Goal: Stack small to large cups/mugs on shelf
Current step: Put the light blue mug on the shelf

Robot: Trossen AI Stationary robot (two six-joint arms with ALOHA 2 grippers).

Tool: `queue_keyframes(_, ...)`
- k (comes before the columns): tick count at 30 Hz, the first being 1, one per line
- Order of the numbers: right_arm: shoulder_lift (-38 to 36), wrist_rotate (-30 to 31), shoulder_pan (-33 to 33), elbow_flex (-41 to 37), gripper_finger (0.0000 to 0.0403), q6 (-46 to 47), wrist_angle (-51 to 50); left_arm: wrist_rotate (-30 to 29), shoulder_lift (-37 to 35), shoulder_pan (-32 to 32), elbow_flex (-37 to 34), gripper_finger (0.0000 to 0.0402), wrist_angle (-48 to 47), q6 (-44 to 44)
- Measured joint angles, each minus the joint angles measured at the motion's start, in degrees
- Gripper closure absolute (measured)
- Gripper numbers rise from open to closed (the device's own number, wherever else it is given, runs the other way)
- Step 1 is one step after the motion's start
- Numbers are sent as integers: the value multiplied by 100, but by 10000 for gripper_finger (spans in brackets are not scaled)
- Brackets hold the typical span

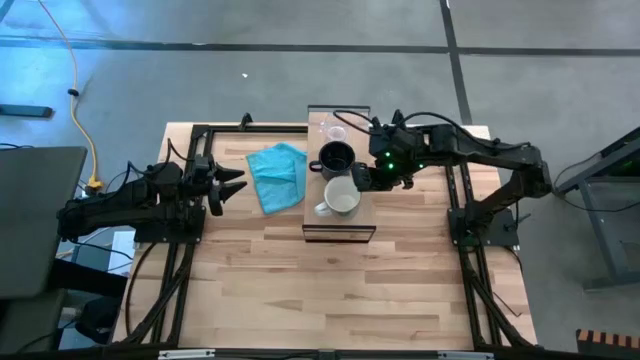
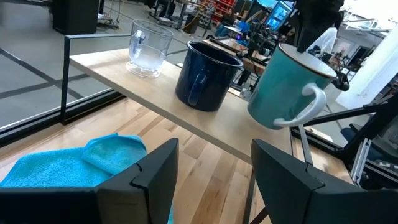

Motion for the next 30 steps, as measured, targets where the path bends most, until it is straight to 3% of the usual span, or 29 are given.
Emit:
queue_keyframes(17, 39, 702, 441, -1, 403, 611, 289, 2, 0, 0, 0, 211, -2, 177)
queue_keyframes(30, 214, 693, 495, 9, 401, 576, 495, 2, -2, 0, 0, 211, -2, 175)
